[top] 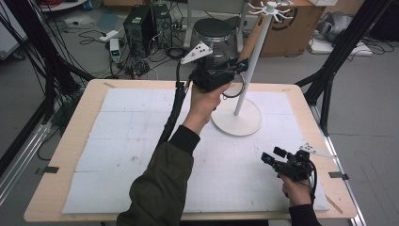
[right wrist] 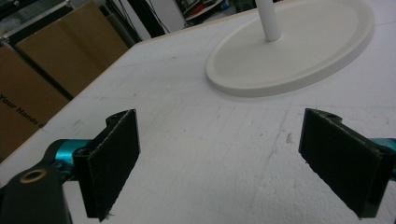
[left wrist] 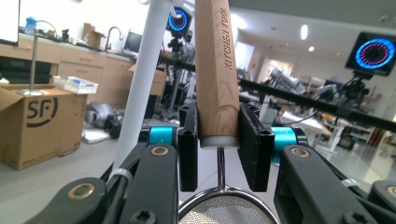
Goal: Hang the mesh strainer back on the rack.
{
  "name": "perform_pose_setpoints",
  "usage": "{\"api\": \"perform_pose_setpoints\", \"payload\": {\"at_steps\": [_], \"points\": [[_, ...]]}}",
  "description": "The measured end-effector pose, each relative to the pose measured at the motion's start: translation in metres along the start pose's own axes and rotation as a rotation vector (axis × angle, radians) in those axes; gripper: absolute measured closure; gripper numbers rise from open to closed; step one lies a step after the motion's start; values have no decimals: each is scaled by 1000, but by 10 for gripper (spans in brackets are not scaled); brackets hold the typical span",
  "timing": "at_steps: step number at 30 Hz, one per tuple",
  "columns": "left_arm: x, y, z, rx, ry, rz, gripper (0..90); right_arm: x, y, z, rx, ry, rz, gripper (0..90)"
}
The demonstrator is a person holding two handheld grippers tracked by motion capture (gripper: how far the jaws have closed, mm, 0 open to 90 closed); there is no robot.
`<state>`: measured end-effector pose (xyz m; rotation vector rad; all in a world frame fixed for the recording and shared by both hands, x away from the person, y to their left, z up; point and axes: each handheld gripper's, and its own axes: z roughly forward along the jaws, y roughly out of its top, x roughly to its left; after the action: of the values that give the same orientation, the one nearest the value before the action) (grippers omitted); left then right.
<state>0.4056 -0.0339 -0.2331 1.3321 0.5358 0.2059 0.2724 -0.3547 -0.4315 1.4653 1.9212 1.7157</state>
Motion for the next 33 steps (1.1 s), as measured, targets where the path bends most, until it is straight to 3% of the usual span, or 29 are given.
{"api": "perform_pose_setpoints", "payload": {"at_steps": [6, 8, 13, 33], "points": [[1, 3, 6, 9, 11, 2, 713, 0, 2, 2, 5, -1, 4, 120], [2, 4, 8, 18, 21, 10, 713, 2, 2, 4, 16, -15, -19, 120], [5, 5, 9, 6, 9, 1, 713, 3, 3, 8, 18, -1, -21, 120], [16, -8, 19, 7, 18, -30, 712, -2, 4, 13, 23, 9, -8, 120]]}}
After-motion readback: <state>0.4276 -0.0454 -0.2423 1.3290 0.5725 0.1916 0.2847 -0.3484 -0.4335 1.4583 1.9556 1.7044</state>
